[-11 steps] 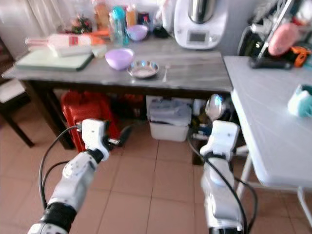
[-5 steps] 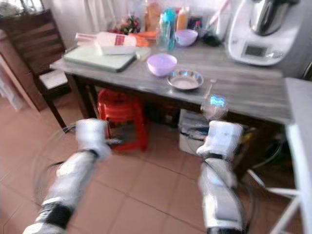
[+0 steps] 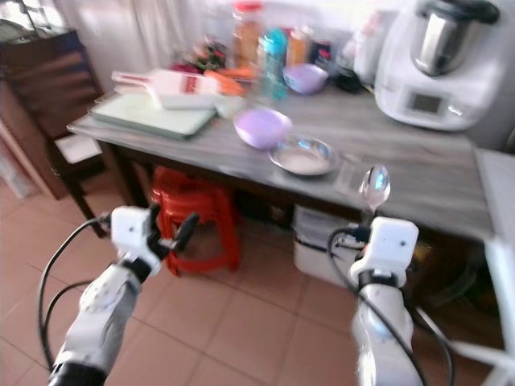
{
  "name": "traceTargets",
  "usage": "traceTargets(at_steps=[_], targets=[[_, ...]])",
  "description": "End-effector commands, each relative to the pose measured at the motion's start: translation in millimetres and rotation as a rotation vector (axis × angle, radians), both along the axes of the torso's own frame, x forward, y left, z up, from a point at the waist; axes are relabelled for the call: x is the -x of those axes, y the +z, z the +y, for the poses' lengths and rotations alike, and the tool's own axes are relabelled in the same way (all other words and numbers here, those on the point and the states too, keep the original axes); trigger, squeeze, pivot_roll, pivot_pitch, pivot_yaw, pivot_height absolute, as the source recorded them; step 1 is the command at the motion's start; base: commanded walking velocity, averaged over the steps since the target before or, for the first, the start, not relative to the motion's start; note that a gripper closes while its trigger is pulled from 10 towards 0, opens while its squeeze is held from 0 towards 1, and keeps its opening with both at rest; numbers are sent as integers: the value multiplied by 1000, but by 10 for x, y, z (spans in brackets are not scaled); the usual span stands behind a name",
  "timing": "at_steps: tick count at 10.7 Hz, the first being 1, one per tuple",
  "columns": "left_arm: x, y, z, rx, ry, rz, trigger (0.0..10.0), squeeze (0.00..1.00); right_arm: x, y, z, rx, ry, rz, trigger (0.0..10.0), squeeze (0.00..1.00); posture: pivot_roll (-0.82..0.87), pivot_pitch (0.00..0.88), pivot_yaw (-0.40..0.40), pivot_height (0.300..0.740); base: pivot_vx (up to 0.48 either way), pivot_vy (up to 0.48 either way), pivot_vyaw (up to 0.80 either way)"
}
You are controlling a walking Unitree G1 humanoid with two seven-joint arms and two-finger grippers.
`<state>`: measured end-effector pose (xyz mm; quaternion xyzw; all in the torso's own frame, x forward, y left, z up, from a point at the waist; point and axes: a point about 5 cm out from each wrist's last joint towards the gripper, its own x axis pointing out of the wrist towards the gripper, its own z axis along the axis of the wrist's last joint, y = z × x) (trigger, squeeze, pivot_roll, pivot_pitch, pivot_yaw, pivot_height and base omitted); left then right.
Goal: Setting the table
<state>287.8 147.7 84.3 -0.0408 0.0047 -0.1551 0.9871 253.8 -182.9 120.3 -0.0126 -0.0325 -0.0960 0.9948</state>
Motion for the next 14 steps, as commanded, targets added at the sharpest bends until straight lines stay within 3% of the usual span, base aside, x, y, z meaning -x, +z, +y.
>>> traceTargets(at_steps=[1,3,6,14], targets=[[-19,59,-26,-5,-3,-14,10000,0,-3,31,21,6,20,-10,10000,0,0,0,4,740,379,0,0],[-35,90,-128,10,-32,-12,10000,0,-63,72,7,-6,8,-14,10000,0,0,0,4,740,379,0,-669],[-37,106,-124,12,-48,-11,10000,0,-82,55,50,-23,17,-9,10000,0,-3,0,3,740,370,0,-617],[-18,123,-197,36,-92,-16,10000,0,-125,48,75,-20,26,-9,10000,0,0,0,11,740,107,0,0]])
